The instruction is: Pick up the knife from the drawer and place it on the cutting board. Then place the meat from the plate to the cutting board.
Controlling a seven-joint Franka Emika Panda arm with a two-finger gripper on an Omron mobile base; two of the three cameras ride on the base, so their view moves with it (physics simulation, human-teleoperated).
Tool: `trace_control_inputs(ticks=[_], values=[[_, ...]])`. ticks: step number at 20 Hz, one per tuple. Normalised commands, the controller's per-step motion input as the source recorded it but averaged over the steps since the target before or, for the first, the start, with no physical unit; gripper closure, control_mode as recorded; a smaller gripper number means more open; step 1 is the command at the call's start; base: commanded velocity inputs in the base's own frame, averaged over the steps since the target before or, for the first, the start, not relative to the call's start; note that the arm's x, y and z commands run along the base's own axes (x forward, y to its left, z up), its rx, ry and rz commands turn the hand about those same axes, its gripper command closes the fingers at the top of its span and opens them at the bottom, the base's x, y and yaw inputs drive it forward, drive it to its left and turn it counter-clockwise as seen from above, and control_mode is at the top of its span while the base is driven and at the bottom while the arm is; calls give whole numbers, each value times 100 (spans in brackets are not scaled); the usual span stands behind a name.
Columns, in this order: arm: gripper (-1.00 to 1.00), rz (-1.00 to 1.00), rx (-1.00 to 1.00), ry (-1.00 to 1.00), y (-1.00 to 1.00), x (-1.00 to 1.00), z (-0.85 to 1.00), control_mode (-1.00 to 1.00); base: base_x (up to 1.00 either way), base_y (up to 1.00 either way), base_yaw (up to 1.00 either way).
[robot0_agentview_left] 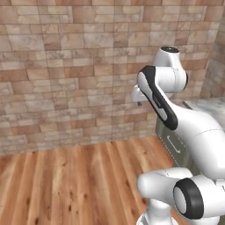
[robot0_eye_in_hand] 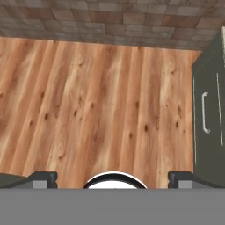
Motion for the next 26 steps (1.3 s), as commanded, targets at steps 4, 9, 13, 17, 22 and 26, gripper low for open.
trace_control_inputs(ticks=[4, 9, 13, 17, 22, 26], values=[[-100, 0, 0, 0, 0, 0, 0, 100, 0, -15, -19], [-100, 0, 0, 0, 0, 0, 0, 100, 2, -16, -4], [-100, 1, 1, 0, -24, 11, -4, -100, 8, -14, 0], [-100, 6, 5, 0, -80, 28, -20, -100, 0, 0, 0], [-100, 8, 6, 0, -95, 23, -31, -100, 0, 0, 0], [-100, 7, 2, 0, -80, 5, -34, -100, 0, 0, 0]])
